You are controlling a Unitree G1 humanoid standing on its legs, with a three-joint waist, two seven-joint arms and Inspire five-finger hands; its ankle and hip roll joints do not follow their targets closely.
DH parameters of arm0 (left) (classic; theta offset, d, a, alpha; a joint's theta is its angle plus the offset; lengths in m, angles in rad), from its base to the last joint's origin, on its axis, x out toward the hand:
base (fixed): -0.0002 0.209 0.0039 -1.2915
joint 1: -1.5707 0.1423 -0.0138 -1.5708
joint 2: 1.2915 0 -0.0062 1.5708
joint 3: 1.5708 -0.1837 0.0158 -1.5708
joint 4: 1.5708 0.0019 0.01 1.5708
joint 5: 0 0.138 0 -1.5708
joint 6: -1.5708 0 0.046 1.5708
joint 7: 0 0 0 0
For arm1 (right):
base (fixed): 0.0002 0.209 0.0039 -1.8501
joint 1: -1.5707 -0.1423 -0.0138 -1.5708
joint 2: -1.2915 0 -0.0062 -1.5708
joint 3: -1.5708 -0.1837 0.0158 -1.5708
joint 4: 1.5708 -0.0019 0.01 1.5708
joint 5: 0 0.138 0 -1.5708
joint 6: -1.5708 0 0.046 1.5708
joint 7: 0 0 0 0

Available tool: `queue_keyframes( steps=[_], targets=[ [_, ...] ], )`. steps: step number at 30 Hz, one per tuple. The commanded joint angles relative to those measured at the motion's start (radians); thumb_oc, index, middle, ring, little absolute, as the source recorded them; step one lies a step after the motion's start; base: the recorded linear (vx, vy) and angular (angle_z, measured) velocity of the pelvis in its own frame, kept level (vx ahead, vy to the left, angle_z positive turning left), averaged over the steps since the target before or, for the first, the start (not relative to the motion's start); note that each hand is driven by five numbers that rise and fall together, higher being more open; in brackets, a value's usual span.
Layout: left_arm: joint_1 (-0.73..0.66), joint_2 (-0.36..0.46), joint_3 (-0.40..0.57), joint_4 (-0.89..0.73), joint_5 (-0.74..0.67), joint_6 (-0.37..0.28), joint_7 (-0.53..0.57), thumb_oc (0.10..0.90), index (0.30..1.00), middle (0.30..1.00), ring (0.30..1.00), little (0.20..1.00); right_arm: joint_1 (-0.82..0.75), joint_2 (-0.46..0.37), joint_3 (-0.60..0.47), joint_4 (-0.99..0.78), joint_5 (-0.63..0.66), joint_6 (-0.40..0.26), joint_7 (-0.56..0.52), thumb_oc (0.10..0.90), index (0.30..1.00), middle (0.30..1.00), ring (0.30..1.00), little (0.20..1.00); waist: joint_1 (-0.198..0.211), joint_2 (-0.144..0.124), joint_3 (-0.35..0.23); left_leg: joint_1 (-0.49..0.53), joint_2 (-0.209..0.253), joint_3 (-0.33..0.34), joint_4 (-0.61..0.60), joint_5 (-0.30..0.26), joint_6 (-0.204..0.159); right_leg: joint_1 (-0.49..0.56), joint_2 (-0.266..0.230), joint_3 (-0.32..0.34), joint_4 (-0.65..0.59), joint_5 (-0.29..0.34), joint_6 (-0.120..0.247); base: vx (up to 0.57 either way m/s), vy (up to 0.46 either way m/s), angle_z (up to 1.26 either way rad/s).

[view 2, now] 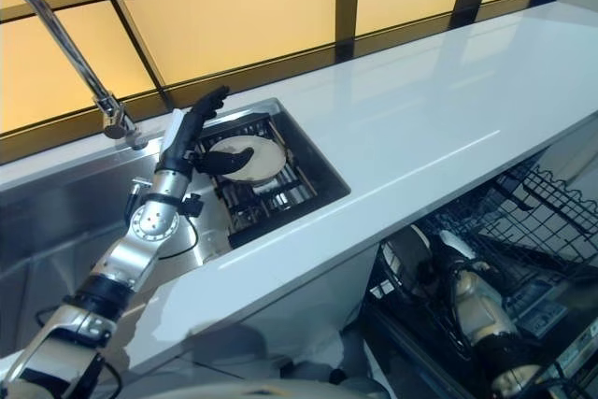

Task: Pick up plates and place into dishwasher.

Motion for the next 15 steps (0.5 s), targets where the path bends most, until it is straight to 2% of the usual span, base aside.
queue_keyframes(
  steps=[1,11,15],
  targets=[
    [-0.115,0.026,0.035,-0.035,0.031,-0.1,0.047,0.8,0.9,0.9,0.9,0.9,-0.025,-0.005,-0.044,-0.068,0.047,-0.117,-0.056,0.8,0.9,0.9,0.9,0.9,-0.016,-0.001,-0.07,0.03,-0.018,0.031,0.008,-0.134,0.062,0.018,0.015,-0.004,0.01,-0.062,0.039,0.01,0.012,-0.06],
    [-0.092,0.02,0.047,-0.021,0.042,-0.104,0.058,0.8,0.9,0.9,0.9,0.9,0.026,-0.016,-0.133,-0.178,0.126,-0.223,-0.106,0.8,0.9,0.9,0.9,0.9,-0.037,0.008,-0.072,0.033,-0.019,0.05,0.008,-0.139,0.064,0.015,0.017,0.012,0.01,-0.063,0.042,0.0,0.008,-0.05],
    [-0.086,0.028,0.057,-0.025,0.041,-0.094,0.061,0.8,0.9,0.9,0.9,0.9,0.05,-0.023,-0.171,-0.204,0.125,-0.235,-0.136,0.8,0.9,0.9,0.9,0.9,-0.046,0.011,-0.072,0.035,-0.019,0.056,0.008,-0.139,0.064,0.016,0.018,0.017,0.01,-0.063,0.043,0.0,0.0,0.0]
  ],
)
